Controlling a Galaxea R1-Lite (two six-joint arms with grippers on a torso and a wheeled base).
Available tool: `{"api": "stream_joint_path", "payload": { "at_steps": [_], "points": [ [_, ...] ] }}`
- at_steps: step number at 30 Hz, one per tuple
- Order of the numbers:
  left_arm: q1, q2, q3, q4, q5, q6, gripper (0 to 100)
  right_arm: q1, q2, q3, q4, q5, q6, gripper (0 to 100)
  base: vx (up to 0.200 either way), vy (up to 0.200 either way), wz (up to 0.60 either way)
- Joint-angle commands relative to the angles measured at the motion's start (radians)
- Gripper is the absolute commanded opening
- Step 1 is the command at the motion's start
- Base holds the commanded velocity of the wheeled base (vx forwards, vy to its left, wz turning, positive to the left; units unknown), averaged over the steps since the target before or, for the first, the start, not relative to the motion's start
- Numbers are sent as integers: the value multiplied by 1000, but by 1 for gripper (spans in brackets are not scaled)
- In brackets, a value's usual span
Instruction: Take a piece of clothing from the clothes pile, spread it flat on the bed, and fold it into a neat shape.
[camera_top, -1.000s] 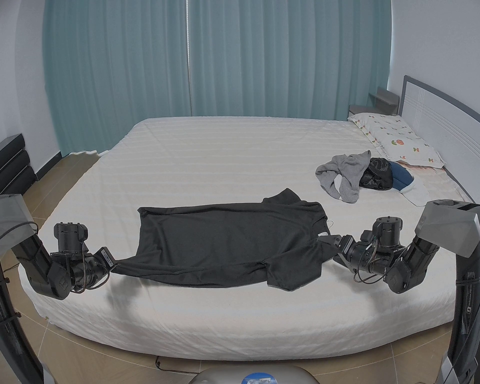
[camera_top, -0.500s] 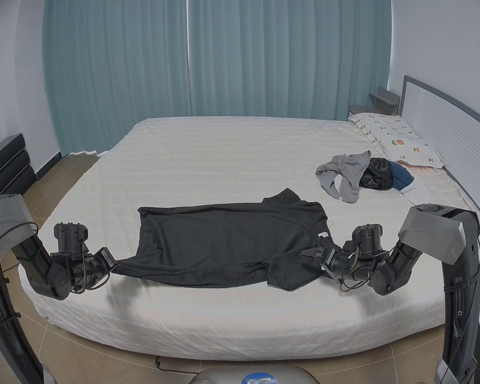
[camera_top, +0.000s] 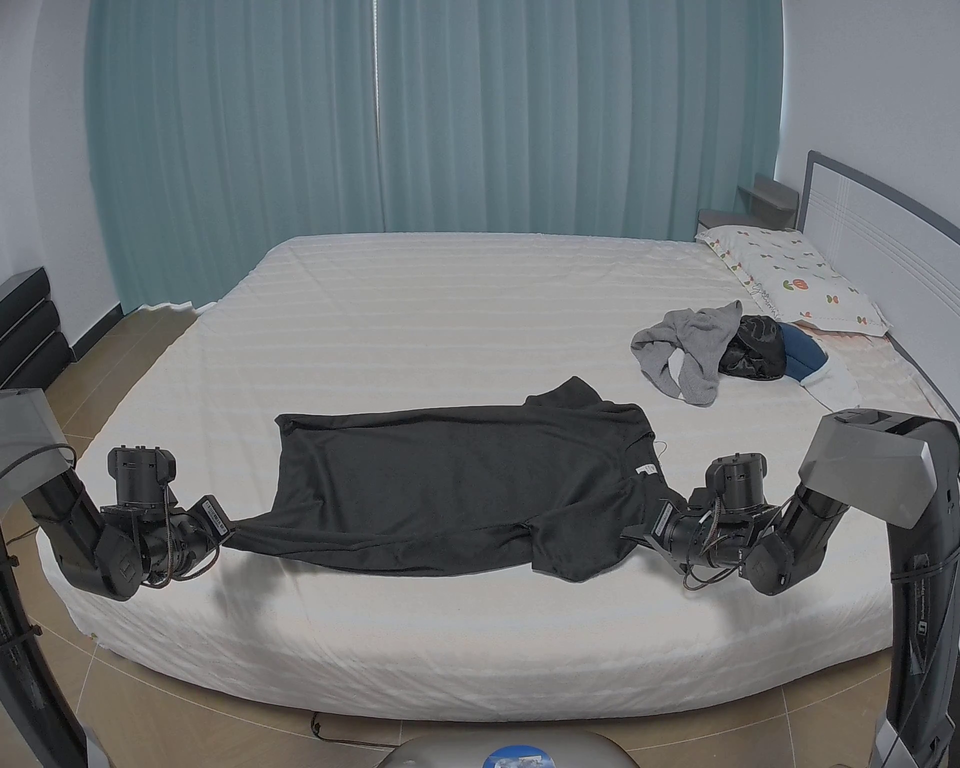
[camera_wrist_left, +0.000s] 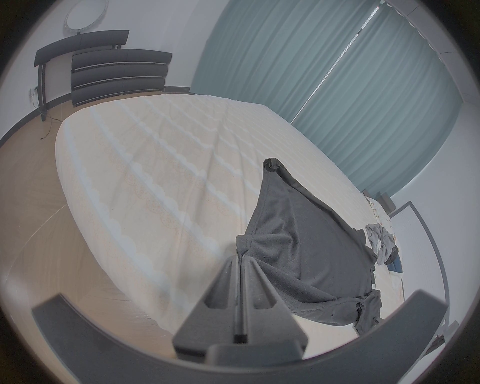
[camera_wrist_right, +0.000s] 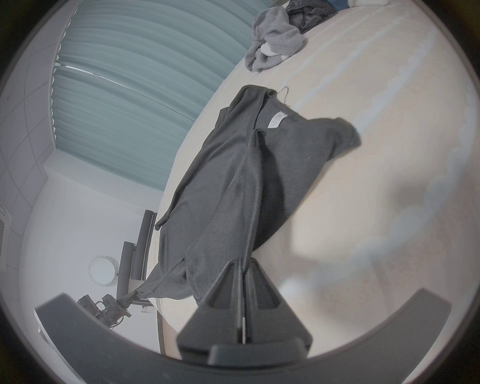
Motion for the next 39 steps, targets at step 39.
{"api": "stream_joint_path", "payload": {
  "at_steps": [39],
  "points": [
    [58,-139,20,265,2,207,0,-54,-573,572,211,0,-358,0,0,0,0]
  ]
}}
